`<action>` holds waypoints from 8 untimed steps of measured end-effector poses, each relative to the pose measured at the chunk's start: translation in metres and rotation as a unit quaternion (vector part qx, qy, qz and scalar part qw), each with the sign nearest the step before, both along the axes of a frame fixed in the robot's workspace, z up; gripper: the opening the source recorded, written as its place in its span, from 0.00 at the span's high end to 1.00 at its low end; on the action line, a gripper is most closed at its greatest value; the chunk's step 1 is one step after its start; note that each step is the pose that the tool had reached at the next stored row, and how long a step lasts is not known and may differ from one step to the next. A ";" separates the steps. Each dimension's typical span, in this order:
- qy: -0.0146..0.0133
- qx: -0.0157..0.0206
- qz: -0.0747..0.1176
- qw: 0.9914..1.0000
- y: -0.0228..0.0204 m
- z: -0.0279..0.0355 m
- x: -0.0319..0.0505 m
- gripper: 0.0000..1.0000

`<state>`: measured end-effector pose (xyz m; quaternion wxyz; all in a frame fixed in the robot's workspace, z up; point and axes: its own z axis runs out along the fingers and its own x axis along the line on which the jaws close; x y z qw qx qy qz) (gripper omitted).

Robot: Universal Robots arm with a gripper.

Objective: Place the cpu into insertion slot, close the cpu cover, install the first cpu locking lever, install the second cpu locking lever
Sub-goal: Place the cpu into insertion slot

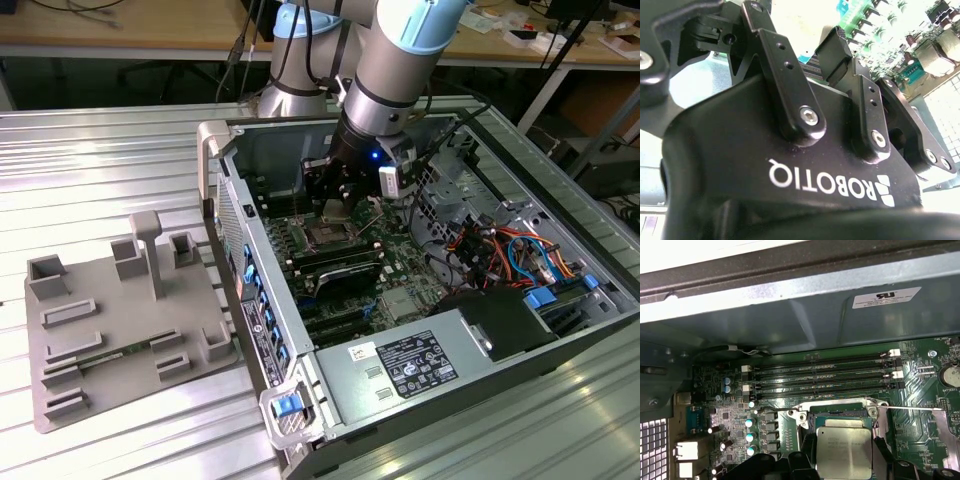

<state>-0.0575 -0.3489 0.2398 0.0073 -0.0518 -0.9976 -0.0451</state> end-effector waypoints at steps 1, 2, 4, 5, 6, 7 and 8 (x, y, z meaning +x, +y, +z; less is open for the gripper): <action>0.000 0.000 0.000 1.000 0.0000 0.0000 0.0000 0.45; 0.000 0.000 -0.001 1.000 0.0000 0.0000 0.0000 0.45; 0.000 0.000 -0.001 1.000 0.0000 -0.0001 0.0000 0.45; 0.000 0.000 -0.001 1.000 0.0000 -0.0001 0.0000 0.45; 0.000 0.000 -0.002 1.000 0.0000 -0.0001 0.0000 0.45; 0.000 0.000 -0.002 1.000 0.0000 -0.0001 0.0000 0.45; 0.000 0.000 -0.003 1.000 0.0000 -0.0001 0.0000 0.45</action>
